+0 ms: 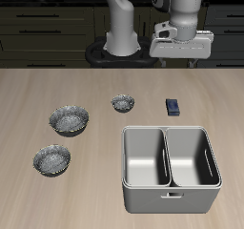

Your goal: Place the cream cheese in the middle-sized bowl

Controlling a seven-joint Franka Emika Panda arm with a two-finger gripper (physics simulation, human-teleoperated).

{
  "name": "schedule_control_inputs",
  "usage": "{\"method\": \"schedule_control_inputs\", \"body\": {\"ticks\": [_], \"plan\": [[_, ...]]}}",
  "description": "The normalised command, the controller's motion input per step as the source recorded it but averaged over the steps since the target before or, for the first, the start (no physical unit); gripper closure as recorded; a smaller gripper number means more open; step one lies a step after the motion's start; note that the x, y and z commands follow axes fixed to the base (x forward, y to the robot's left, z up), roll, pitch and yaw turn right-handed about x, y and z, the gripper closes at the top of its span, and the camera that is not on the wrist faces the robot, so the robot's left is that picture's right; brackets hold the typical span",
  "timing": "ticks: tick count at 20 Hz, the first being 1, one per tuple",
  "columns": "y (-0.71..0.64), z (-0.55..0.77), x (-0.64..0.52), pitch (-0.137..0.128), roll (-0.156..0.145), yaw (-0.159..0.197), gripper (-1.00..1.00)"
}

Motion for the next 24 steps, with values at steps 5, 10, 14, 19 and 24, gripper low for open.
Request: {"method": "schedule_control_inputs", "body": {"ticks": [5, 10, 14, 19, 24], "plan": [[-0.06, -0.41, 0.0, -0.013, -0.018, 0.007, -1.0], [-0.03, -0.44, 0.03, 0.05, -0.023, -0.005, -1.0], [0.01, -0.39, 0.01, 0.083, -0.013, -0.017, -1.0], [0.08, -0.32, -0.09, 0.038, 0.019, 0.015, -1.0], [-0.06, -0.28, -0.05, 0.028, -0.015, -0.005, -1.0]]}}
